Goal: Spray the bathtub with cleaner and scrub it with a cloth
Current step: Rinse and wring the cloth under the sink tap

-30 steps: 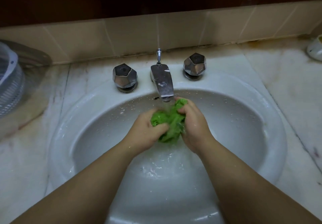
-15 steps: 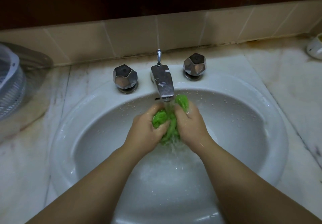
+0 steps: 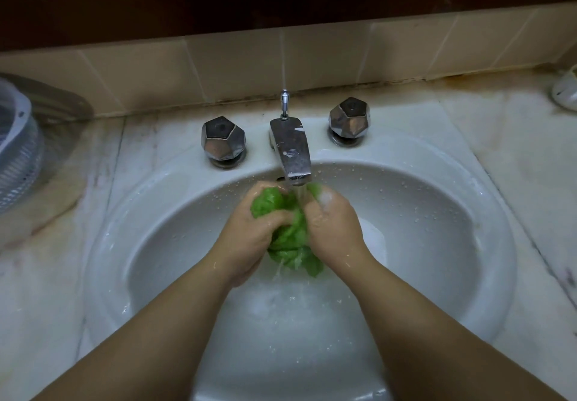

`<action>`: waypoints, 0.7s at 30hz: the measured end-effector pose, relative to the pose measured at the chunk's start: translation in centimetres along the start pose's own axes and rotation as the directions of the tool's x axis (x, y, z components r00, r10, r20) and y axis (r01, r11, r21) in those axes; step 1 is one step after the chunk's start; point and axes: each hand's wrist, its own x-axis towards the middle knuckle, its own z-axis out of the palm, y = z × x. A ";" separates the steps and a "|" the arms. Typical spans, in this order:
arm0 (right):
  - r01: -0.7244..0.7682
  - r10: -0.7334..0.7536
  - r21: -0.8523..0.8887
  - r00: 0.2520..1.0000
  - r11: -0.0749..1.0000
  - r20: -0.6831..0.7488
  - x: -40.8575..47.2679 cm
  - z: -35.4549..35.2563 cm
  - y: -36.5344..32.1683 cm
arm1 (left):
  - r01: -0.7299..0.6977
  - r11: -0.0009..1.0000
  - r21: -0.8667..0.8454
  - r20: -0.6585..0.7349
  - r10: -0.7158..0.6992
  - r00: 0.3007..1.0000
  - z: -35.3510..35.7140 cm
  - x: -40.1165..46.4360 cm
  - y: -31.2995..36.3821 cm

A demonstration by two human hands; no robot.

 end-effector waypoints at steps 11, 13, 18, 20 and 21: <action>0.123 -0.176 0.205 0.949 0.971 0.262 -1.7 -0.9 1.0 | 0.122 0.983 0.134 -0.104 -0.109 0.989 1.2 0.1 0.8; 0.071 -0.099 0.130 0.970 0.989 0.223 -1.4 -0.8 0.9 | 0.249 0.968 0.038 -0.082 -0.245 0.966 1.3 0.0 1.4; -0.120 0.111 0.098 0.989 0.988 0.099 0.3 -0.2 0.4 | 0.130 0.991 -0.030 -0.165 -0.133 0.977 0.8 -0.1 0.8; -0.297 0.266 0.250 0.952 0.922 0.149 0.7 -0.3 0.2 | -0.065 0.993 0.099 -0.056 0.071 0.996 0.1 -0.3 -0.1; -0.370 0.317 0.359 0.927 0.857 0.200 0.7 -0.3 0.2 | -0.111 0.986 0.128 0.040 0.106 0.994 -0.1 -0.4 -0.2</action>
